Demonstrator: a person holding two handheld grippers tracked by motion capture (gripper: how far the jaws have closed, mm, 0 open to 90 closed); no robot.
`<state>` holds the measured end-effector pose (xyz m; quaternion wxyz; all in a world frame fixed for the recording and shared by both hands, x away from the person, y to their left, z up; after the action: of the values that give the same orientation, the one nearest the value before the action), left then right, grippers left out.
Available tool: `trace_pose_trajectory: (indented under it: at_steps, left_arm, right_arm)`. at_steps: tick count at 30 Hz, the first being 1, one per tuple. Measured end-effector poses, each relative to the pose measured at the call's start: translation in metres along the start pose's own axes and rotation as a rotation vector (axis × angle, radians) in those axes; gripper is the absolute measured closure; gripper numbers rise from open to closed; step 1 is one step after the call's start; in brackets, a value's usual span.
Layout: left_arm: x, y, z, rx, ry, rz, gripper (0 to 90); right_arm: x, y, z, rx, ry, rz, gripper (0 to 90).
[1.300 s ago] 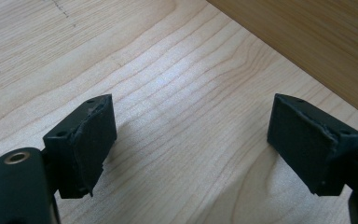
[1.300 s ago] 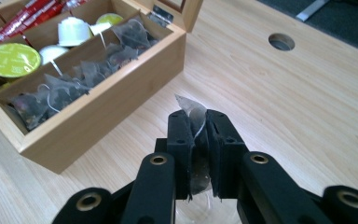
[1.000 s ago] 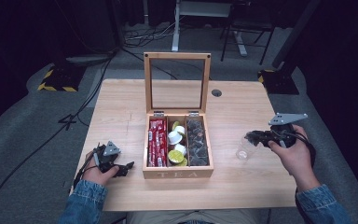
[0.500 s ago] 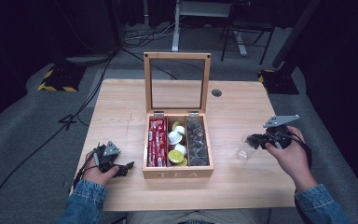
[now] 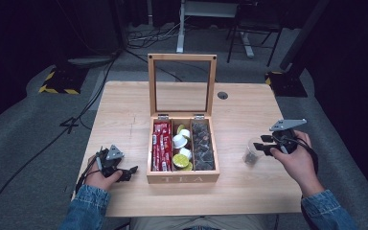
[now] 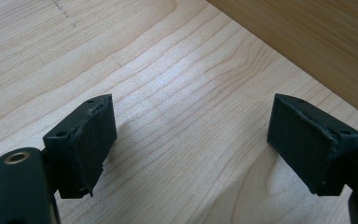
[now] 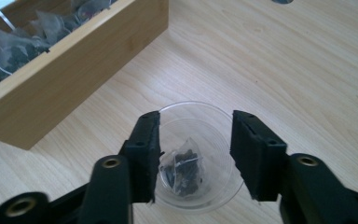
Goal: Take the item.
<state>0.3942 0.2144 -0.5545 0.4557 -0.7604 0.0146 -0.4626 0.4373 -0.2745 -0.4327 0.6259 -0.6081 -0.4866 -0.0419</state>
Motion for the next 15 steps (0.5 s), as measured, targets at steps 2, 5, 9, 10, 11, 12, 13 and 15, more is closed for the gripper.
trace_pose_trajectory:
  at_steps: [2, 5, 9, 10, 11, 12, 13, 15]
  left_arm:
    - [0.001, 0.000, 0.001, 0.003, 0.002, -0.002, 15.8]
    - [0.001, 0.001, 0.001, 0.001, -0.004, -0.001, 15.7]
    - [0.003, 0.002, 0.003, 0.004, -0.003, 0.001, 15.1]
    - [0.003, 0.002, 0.003, 0.004, -0.003, 0.001, 14.9]
    - [0.003, 0.002, 0.004, 0.006, -0.003, -0.001, 14.9]
    - [0.003, 0.002, 0.004, 0.008, -0.003, -0.002, 14.7]
    - [0.003, 0.003, 0.004, 0.008, -0.004, -0.002, 14.6]
    - [0.004, 0.003, 0.004, 0.007, -0.004, 0.003, 14.6]
  right_arm:
    - [0.002, 0.000, 0.000, 0.014, 0.021, -0.025, 47.0]
    - [0.004, -0.001, 0.000, 0.027, 0.043, -0.060, 42.6]
    - [0.015, -0.006, 0.001, 0.052, 0.090, -0.164, 38.2]
    - [0.015, -0.006, 0.001, 0.052, 0.090, -0.164, 38.2]
    - [0.018, -0.009, 0.001, 0.057, 0.099, -0.190, 37.4]
    - [0.022, -0.011, 0.002, 0.060, 0.108, -0.220, 36.3]
    - [0.030, -0.016, 0.002, 0.066, 0.126, -0.269, 35.2]
    - [0.033, -0.018, 0.003, 0.072, 0.137, -0.290, 35.0]
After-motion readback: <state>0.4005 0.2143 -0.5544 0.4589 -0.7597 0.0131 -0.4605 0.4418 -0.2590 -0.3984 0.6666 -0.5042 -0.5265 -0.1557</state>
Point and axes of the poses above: each handheld gripper's, and its own axes: y roughly forward along the jaws, x roughly out of its top, z roughly to its left, the point moved 7 cm from there along y, roughly forward along the jaws, and after that the axes turned 11 degrees about -x, right-handed, at the moved point
